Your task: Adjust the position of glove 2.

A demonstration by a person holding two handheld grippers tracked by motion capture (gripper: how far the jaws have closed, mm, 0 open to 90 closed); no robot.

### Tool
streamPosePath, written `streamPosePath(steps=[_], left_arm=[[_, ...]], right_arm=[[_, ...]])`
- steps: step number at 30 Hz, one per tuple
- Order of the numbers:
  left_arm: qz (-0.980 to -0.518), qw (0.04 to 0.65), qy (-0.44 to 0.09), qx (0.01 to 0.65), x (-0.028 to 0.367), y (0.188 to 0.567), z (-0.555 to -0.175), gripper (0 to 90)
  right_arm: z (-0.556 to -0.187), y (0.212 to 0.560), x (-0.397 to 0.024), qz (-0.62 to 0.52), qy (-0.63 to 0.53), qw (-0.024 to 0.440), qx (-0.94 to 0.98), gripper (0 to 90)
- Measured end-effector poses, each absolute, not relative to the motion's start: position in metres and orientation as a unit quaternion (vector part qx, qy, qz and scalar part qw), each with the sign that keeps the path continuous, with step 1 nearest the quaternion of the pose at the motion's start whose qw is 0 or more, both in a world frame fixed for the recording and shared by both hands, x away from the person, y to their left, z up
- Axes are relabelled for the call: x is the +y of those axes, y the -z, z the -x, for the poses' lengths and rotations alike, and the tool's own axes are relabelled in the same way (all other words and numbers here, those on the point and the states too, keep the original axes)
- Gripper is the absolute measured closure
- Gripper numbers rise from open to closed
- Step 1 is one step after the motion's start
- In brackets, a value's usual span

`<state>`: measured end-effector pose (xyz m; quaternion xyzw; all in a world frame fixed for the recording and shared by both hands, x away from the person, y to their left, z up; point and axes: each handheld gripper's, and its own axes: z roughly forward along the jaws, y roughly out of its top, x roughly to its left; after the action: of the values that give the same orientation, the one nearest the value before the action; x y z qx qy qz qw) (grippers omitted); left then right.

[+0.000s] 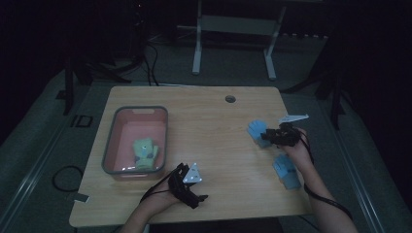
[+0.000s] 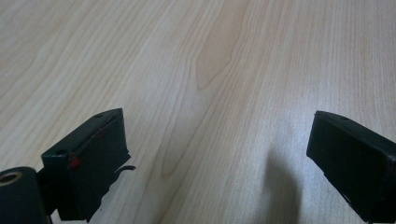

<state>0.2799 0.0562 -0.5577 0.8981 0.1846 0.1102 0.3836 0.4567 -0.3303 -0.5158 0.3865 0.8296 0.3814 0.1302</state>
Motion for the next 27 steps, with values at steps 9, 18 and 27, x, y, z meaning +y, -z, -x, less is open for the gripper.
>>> streamPosePath(steps=[9,18,27], left_arm=[[-0.898,0.385,-0.104,0.184,0.054,0.557,-0.277,5.5],[-0.896,0.39,-0.104,0.187,0.057,0.558,-0.278,5.5],[-0.895,0.392,-0.103,0.187,0.057,0.559,-0.277,5.5]], right_arm=[[-0.476,0.525,-0.329,-0.389,-0.366,0.143,0.833,58.5],[-0.492,0.54,-0.324,-0.384,-0.332,0.128,0.852,55.5],[-0.489,0.543,-0.317,-0.369,-0.308,0.147,0.865,65.0]])
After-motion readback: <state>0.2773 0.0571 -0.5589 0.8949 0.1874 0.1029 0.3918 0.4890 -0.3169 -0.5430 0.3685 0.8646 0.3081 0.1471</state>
